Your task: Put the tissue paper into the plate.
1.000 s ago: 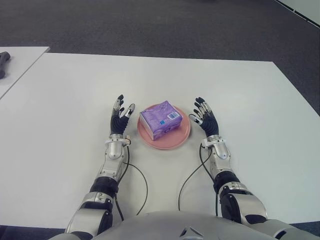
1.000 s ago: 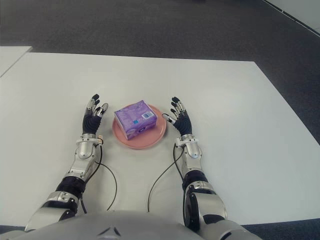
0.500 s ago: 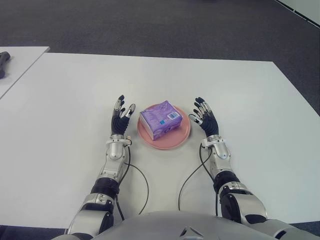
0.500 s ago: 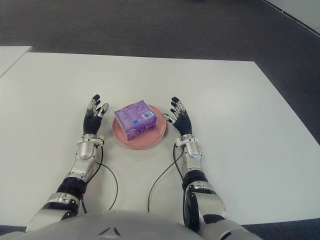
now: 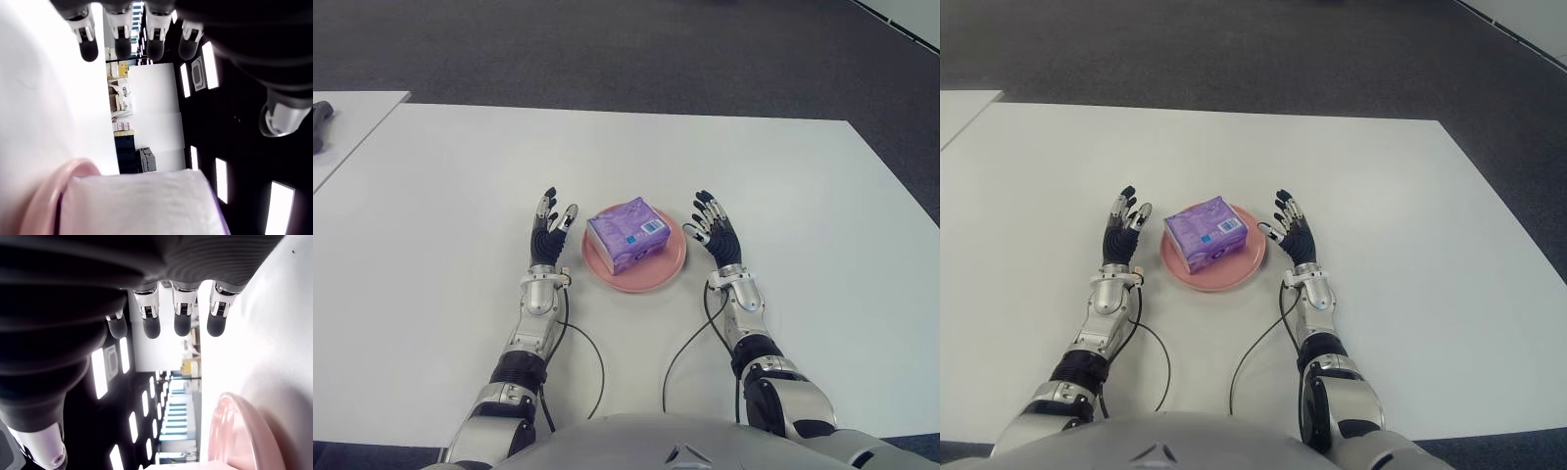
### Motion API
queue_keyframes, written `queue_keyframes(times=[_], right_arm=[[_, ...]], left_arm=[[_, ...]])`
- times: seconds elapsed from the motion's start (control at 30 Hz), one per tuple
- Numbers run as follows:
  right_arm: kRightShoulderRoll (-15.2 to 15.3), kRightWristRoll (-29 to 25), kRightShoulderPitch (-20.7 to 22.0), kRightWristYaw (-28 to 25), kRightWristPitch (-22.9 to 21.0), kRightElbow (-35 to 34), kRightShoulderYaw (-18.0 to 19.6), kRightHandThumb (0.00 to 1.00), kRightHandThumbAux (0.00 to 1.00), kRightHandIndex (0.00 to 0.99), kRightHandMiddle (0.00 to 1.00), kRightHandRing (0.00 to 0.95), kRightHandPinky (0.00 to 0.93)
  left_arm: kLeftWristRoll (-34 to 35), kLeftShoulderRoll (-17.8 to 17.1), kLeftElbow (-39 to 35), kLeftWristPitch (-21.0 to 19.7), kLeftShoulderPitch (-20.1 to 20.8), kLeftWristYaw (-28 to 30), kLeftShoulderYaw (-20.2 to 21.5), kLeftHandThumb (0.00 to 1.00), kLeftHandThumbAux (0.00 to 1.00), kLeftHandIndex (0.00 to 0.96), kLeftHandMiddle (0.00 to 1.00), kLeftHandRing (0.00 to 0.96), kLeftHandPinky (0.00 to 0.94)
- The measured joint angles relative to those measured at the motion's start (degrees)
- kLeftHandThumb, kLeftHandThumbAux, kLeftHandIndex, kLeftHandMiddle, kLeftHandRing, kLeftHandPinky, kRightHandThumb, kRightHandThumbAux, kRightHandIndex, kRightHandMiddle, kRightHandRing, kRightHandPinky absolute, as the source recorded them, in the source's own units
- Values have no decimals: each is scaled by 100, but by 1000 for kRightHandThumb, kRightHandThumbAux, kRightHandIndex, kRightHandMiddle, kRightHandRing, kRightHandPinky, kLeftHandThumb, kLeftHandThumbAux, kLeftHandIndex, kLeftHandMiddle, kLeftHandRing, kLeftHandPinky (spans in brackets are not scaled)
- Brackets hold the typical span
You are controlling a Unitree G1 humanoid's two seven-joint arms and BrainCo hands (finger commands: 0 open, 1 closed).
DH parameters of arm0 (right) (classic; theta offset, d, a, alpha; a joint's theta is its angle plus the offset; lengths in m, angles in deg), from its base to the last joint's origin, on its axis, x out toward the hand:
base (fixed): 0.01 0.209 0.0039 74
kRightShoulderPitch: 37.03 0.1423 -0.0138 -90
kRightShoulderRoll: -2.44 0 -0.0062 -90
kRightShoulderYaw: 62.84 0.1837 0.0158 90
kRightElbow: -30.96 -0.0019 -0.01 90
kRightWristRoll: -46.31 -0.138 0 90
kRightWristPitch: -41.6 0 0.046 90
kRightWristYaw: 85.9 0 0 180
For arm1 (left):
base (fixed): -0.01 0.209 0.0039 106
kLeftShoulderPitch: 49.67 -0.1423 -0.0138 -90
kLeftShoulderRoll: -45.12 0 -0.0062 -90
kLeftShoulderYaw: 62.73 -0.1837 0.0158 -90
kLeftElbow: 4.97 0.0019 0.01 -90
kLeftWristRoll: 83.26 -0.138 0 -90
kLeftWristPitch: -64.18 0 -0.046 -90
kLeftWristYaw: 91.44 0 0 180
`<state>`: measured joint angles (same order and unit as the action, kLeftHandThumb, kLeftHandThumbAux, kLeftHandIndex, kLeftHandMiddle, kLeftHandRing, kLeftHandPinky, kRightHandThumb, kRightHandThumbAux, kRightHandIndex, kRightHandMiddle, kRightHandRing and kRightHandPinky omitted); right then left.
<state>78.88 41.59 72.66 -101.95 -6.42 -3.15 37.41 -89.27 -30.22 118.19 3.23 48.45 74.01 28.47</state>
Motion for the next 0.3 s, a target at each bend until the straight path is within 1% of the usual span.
queue_keyframes(times=[0.3], right_arm=[[-2,1,21,34,-2,33,0,81,706,42,17,2,44]], left_arm=[[-8,-4,15,2,1,2,9,0,404,0,0,0,0]])
